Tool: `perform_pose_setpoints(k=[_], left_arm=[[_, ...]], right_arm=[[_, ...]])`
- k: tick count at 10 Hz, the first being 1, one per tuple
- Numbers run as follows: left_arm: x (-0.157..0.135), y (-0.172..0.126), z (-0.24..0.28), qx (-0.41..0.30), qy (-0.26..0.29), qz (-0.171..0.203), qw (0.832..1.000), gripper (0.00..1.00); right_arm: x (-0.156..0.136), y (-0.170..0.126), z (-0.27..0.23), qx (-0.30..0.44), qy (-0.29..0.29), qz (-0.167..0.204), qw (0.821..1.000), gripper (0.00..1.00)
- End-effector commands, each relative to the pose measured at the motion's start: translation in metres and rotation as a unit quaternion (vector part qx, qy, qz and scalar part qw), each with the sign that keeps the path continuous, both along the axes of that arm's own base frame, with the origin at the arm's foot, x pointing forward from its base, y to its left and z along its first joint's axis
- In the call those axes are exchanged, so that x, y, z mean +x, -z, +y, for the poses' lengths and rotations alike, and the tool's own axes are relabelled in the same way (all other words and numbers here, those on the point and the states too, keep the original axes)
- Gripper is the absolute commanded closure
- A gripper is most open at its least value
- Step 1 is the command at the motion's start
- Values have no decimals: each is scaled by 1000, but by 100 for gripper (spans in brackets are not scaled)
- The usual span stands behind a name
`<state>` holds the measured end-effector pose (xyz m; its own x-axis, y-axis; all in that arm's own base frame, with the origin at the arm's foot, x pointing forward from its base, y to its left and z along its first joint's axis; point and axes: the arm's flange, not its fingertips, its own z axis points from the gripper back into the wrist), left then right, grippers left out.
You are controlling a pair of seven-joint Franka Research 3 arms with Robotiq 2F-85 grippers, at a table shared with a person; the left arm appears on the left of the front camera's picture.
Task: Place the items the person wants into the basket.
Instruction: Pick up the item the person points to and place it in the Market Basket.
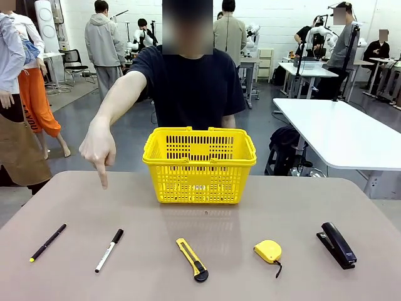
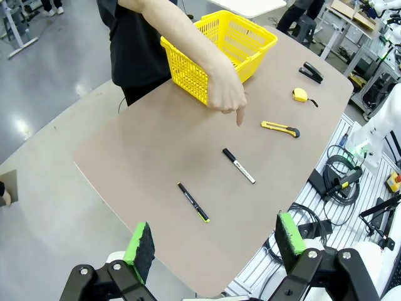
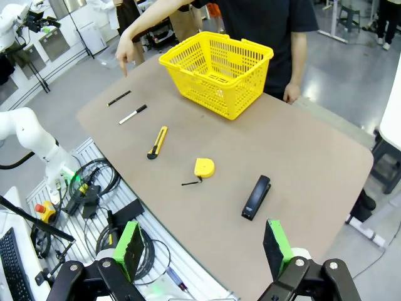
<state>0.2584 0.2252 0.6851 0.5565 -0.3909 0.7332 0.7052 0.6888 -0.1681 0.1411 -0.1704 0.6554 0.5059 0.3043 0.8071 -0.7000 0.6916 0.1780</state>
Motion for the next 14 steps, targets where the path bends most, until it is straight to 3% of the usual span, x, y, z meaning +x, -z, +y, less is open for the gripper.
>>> perform_pose_setpoints(k=[1, 2, 3, 4, 5, 9, 10, 12, 13, 14], left_arm=[[-1, 0, 1, -2, 12, -9, 1000, 0], [0, 0, 0, 0, 0, 0, 1000, 0], [-8, -6, -37, 43, -22, -21, 999, 0], [-13, -3, -81, 92, -73, -21, 993, 0], [-14, 11, -123, 167, -151, -35, 974, 0], [-26, 76, -258, 297, -175, -22, 939, 0], [-24, 96, -275, 324, -173, -5, 930, 0], [-14, 116, -303, 338, -140, 83, 927, 0], [1, 119, -309, 341, -128, 117, 924, 0], [-4, 140, -324, 340, -124, 144, 921, 0]], right_arm=[[0, 0, 0, 0, 0, 0, 1000, 0], [0, 0, 0, 0, 0, 0, 1000, 0], [0, 0, 0, 0, 0, 0, 1000, 0], [0, 0, 0, 0, 0, 0, 1000, 0], [0, 0, 0, 0, 0, 0, 1000, 0], [0, 0, 0, 0, 0, 0, 1000, 0], [0, 0, 0, 0, 0, 0, 1000, 0], [0, 0, 0, 0, 0, 0, 1000, 0], [0, 0, 0, 0, 0, 0, 1000, 0], [0, 0, 0, 0, 0, 0, 1000, 0]])
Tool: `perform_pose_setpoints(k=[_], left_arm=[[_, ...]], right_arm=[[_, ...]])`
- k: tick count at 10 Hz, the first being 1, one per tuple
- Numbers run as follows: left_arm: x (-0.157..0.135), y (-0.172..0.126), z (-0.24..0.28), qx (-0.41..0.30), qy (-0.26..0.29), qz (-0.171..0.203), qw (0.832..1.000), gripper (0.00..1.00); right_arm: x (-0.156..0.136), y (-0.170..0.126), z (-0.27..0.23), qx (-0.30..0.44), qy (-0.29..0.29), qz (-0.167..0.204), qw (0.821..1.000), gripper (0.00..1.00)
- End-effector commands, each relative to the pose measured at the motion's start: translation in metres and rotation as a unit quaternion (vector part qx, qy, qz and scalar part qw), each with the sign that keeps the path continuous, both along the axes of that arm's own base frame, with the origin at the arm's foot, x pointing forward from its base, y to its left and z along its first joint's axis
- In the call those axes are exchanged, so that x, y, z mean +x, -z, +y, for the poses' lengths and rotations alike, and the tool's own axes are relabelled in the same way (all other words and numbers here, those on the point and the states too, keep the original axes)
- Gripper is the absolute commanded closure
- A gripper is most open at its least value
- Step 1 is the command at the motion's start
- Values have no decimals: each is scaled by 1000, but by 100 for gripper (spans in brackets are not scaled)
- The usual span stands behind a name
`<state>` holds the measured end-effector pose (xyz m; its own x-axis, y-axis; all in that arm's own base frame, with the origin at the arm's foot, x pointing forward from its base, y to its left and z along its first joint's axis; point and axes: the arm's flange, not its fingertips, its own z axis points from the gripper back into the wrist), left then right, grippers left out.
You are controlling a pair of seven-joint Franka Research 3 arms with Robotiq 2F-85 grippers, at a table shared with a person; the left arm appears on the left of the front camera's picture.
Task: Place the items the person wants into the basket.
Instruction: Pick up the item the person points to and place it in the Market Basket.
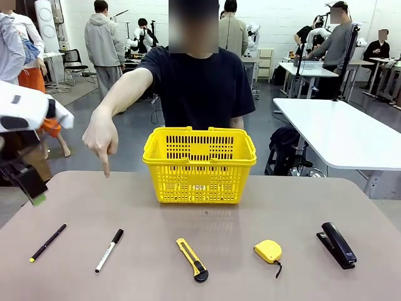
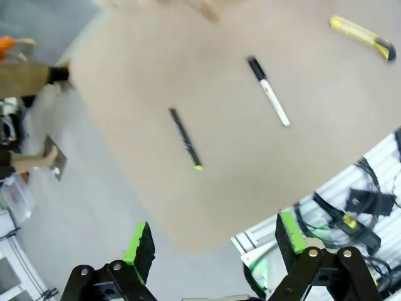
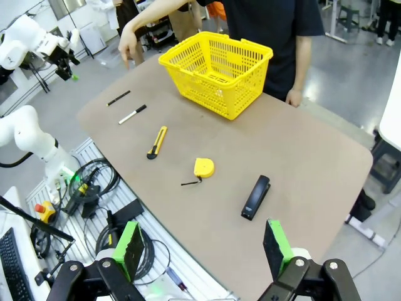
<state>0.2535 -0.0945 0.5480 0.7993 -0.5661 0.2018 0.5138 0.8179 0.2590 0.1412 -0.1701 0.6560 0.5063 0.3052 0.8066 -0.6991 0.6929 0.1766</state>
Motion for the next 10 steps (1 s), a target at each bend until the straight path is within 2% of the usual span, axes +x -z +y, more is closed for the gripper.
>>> perform_pose_setpoints(k=[1, 3, 4, 5, 7, 8, 9, 10], left_arm=[[11, 12, -10, -8, -9, 56, 998, 0], [30, 25, -18, 1, -8, 92, 996, 0], [22, 42, -31, -8, -39, 96, 995, 0], [22, 54, -39, -24, -66, 90, 993, 0], [44, 59, -39, -41, -94, 78, 992, 0], [42, 64, -42, -59, -102, 75, 990, 0], [41, 65, -41, -69, -96, 73, 990, 0], [41, 58, -35, -37, -88, 86, 992, 0]], right_arm=[[0, 1, 0, 1, -1, 0, 1000, 0], [0, 1, 0, 1, -1, 0, 1000, 0], [0, 1, 0, 1, -1, 0, 1000, 0], [0, 1, 0, 1, -1, 0, 1000, 0], [0, 1, 0, 1, -1, 0, 1000, 0], [0, 1, 0, 1, -1, 0, 1000, 0], [0, 1, 0, 1, -1, 0, 1000, 0], [0, 1, 0, 1, -1, 0, 1000, 0]])
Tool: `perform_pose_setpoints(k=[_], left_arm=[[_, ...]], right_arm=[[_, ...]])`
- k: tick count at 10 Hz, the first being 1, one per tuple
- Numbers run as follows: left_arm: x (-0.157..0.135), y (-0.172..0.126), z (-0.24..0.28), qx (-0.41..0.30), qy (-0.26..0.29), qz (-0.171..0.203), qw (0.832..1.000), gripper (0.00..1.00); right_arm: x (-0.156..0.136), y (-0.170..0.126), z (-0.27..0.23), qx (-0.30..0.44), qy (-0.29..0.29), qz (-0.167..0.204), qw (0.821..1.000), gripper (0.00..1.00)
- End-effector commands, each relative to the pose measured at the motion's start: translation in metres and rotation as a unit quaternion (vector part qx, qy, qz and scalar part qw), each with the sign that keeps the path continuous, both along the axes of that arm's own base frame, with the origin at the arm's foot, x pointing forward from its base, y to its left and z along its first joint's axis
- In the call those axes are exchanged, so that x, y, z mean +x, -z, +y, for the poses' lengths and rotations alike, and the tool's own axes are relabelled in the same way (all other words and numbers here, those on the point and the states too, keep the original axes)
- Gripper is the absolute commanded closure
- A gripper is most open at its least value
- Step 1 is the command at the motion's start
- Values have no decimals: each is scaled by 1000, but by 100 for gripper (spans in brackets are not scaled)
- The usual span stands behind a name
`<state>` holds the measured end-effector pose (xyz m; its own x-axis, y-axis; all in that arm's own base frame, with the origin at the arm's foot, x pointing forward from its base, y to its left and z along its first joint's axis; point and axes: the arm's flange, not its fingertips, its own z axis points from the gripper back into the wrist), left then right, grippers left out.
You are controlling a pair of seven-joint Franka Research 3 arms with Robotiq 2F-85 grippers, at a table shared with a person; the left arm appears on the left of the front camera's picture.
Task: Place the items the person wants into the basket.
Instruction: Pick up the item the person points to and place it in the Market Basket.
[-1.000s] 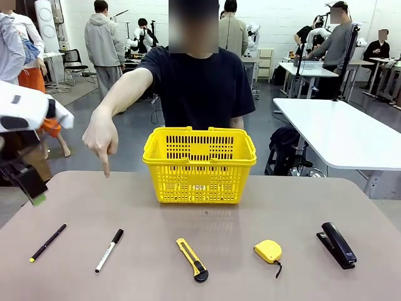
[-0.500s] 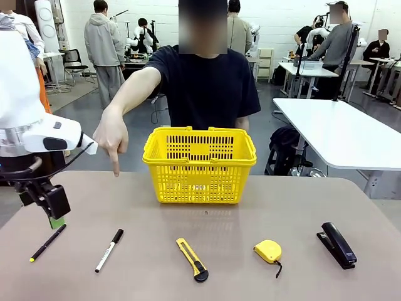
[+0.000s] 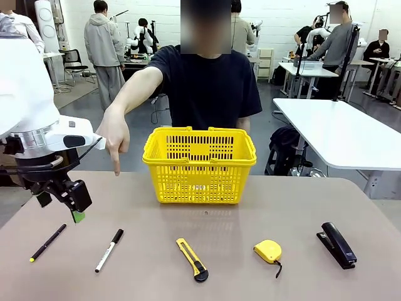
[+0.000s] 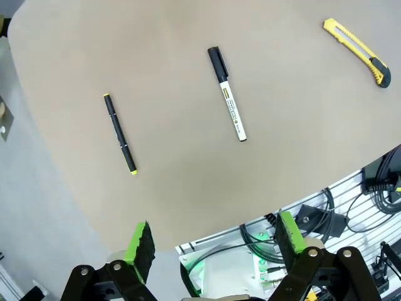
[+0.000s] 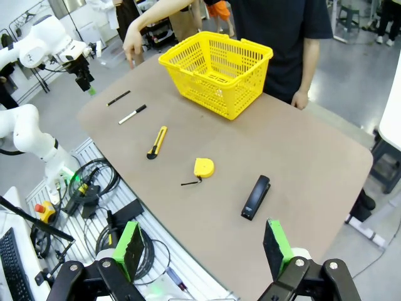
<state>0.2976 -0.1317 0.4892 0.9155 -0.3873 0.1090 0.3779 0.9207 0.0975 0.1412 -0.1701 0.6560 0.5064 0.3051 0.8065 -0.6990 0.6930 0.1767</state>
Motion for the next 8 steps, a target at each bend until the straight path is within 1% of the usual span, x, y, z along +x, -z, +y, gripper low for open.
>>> perform_pose_setpoints(k=[1, 7, 8], left_arm=[[-3, -1, 3, 12, 7, 5, 1000, 0], [-1, 1, 1, 6, 2, 4, 1000, 0], [8, 19, -6, 31, 26, 29, 999, 0]], right_arm=[[0, 1, 0, 1, -1, 0, 1000, 0], [0, 1, 0, 1, -1, 0, 1000, 0], [0, 1, 0, 1, -1, 0, 1000, 0]])
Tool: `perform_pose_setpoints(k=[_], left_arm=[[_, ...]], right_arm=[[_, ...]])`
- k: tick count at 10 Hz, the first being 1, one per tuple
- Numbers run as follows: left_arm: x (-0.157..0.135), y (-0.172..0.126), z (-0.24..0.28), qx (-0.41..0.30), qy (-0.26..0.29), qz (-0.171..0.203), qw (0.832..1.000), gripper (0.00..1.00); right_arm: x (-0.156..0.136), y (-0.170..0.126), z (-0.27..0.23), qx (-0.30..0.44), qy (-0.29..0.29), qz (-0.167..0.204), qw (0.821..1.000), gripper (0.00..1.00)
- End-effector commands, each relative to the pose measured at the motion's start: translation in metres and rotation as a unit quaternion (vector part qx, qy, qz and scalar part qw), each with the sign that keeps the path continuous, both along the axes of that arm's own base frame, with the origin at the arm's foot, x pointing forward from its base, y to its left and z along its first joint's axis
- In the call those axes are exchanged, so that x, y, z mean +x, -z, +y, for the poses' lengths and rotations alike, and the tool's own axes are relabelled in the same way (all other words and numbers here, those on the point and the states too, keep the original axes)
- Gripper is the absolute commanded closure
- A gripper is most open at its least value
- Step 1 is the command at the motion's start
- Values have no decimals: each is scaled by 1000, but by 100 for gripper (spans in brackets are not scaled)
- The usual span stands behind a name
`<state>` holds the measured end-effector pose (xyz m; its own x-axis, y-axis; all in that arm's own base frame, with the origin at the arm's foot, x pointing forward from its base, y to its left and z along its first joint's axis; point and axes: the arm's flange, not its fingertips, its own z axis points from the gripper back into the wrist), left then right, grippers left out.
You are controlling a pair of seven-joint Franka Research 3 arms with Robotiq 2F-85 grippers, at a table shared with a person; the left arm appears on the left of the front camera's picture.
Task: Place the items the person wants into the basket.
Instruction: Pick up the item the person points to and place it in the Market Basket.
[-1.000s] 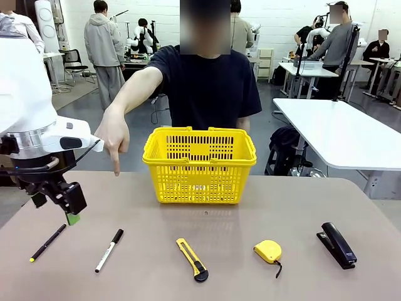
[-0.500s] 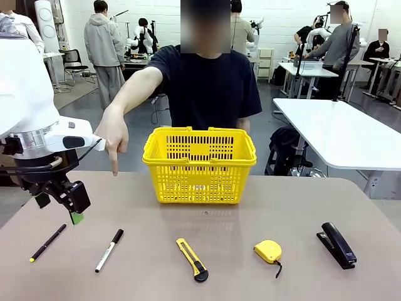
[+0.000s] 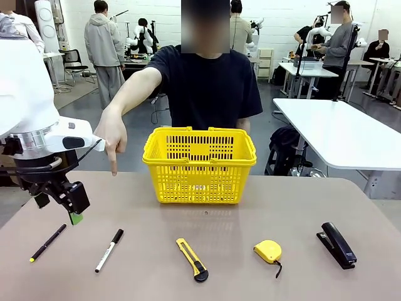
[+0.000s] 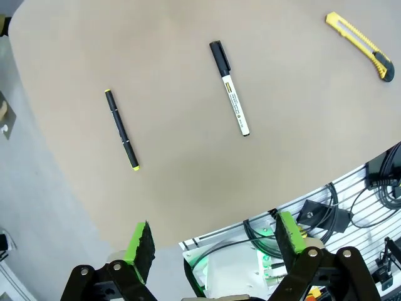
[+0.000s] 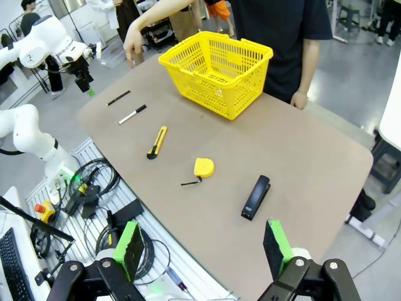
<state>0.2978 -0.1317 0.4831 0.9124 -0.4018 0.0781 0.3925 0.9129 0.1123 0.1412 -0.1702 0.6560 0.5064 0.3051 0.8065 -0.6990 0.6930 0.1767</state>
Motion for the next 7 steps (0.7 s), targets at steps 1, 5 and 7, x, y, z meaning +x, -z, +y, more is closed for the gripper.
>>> perform_pose_setpoints(k=[1, 5, 7], left_arm=[[11, 30, -15, 20, 23, 22, 999, 0], [67, 108, -51, -3, 21, 99, 995, 0], [77, 142, -60, -27, 11, 104, 994, 0]], right_arm=[[0, 1, 0, 1, -1, 0, 1000, 0], [0, 1, 0, 1, -1, 0, 1000, 0], [0, 1, 0, 1, -1, 0, 1000, 0]])
